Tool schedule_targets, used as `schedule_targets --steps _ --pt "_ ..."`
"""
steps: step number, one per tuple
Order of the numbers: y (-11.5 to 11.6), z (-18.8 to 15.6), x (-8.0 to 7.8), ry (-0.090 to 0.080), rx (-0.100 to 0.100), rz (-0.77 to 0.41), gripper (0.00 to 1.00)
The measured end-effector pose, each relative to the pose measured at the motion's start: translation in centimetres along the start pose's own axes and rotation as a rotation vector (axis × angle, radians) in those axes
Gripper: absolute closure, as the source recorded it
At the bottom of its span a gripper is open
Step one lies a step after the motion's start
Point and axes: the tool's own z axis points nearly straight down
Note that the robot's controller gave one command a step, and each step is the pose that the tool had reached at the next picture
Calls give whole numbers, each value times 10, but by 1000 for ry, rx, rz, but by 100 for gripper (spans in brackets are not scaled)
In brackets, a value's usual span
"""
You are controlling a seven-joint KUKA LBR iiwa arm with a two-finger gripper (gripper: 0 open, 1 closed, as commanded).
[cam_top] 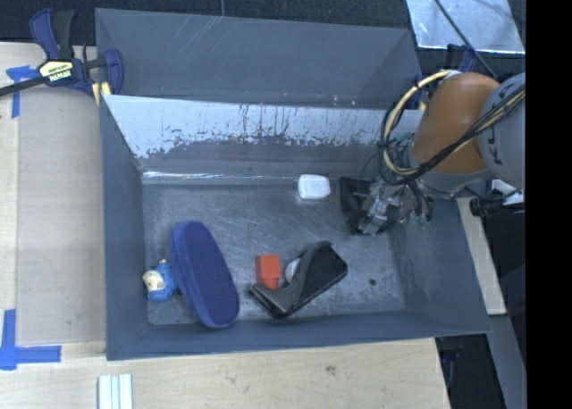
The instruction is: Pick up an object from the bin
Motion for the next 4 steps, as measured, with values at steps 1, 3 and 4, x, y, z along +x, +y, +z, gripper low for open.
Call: schedule_targets --steps 1,3,4 --pt "0 -21 -2 3 -2 -1 100" --pt "0 -73 -6 1 -3 -5 100" --pt "0 -113 -8 0 -3 -7 100"
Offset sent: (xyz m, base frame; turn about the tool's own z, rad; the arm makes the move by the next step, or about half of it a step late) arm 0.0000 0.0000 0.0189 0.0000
